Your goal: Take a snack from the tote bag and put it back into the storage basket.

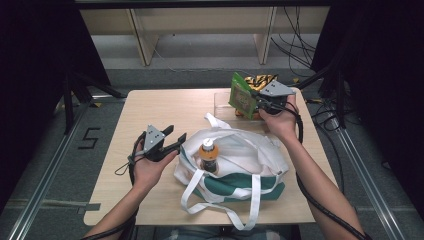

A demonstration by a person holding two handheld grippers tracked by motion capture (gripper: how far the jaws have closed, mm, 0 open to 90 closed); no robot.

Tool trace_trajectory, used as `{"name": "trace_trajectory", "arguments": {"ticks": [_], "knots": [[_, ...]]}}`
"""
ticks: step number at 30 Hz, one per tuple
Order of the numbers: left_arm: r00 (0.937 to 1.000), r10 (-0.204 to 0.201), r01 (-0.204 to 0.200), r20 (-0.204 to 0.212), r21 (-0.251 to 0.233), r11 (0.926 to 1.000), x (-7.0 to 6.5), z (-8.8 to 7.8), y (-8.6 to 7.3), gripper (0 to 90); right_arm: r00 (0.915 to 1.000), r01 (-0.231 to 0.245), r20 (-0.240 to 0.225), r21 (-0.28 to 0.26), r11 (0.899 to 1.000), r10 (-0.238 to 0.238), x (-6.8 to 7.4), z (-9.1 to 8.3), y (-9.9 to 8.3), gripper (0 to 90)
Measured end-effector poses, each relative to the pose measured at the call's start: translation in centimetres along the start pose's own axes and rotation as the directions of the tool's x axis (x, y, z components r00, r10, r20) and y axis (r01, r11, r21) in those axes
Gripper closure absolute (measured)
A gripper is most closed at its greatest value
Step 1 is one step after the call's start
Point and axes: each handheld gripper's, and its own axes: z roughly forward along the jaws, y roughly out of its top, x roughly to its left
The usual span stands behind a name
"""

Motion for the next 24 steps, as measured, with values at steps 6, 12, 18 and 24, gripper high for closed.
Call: {"name": "trace_trajectory", "arguments": {"ticks": [6, 12, 18, 24], "knots": [[1.0000, 0.000, 0.000, 0.002, 0.001, 1.0000, 0.0, 0.0, 0.0, 44.0, 0.9999, 0.011, 0.006, 0.008, 1.000, -0.011, -0.3, 0.2, -0.4, 90.0], [1.0000, -0.001, 0.001, 0.003, 0.002, 1.0000, 0.0, 0.1, 0.0, 44.0, 0.9997, -0.022, 0.011, 0.031, 0.999, 0.022, -0.3, 0.2, -0.9, 90.0], [1.0000, -0.001, 0.001, 0.003, 0.002, 1.0000, 0.0, 0.1, -0.1, 44.0, 0.9997, -0.023, 0.007, 0.042, 0.999, 0.023, -0.5, 0.1, -1.1, 90.0], [1.0000, -0.002, 0.002, 0.003, 0.003, 1.0000, 0.0, 0.1, -0.1, 44.0, 0.9996, -0.010, 0.026, 0.039, 0.999, 0.009, -0.9, 0.0, -1.4, 90.0]]}}
